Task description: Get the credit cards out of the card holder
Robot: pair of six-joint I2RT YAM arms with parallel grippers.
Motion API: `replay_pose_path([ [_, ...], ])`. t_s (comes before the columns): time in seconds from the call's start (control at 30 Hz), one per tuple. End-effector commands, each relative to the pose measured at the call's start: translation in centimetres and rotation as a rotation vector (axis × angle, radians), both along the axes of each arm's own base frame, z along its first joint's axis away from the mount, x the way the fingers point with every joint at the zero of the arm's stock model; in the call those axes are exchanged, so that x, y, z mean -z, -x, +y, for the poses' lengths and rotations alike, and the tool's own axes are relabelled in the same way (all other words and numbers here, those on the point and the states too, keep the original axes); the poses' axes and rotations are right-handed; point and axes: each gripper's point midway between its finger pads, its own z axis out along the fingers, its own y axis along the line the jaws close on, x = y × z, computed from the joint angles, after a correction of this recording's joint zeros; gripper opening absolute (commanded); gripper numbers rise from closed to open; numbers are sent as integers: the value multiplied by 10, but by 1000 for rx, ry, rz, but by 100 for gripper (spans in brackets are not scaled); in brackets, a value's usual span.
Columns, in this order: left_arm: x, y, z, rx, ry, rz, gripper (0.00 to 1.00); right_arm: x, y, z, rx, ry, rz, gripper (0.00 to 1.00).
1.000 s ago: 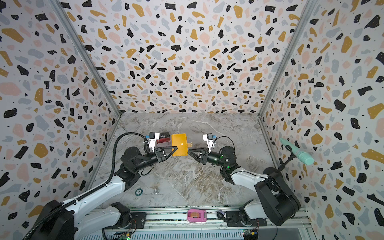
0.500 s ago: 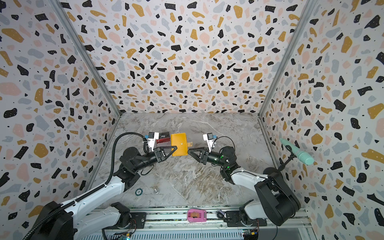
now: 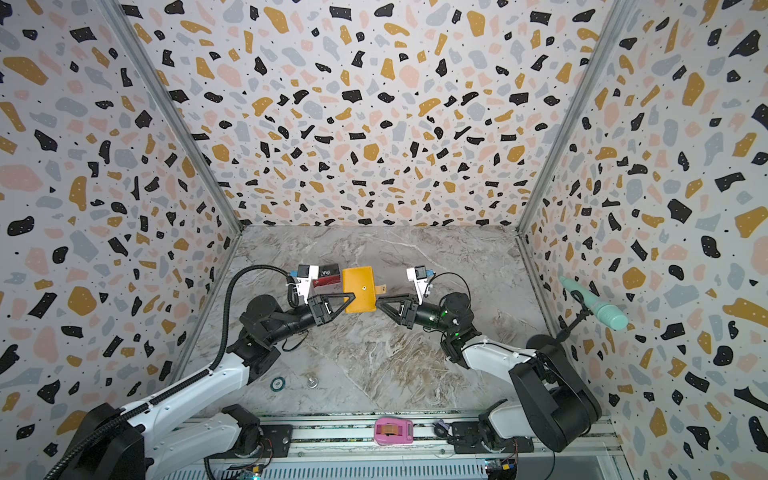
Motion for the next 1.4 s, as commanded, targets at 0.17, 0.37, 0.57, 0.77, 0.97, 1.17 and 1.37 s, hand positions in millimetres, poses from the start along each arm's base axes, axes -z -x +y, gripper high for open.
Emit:
replay_pose_path([
  [0.17, -27, 17, -6, 63, 36, -122, 0, -11, -7, -7, 38, -25, -17, 34],
  [0.37, -26, 18, -8, 73, 35, -123, 0, -10, -8, -8, 44, -23, -14, 36],
  [0.57, -28, 23, -10, 91, 37, -132, 0, -13, -6, -4, 11, -43, -12, 36],
  [0.77, -24, 21, -11, 87, 33, -125, 0, -17, 6, 9, -62, -55, -27, 36],
  [0.97, -24, 21, -12, 89, 37, -125, 0, -16, 13, 14, -98, -75, -19, 32],
  [1.17, -21, 19, -11, 82, 34, -116, 0, -27, 19, 11, -116, -135, -52, 23],
  [1.37, -16, 17, -12, 76, 21, -105, 0, -28, 17, 8, -106, -141, -50, 12],
])
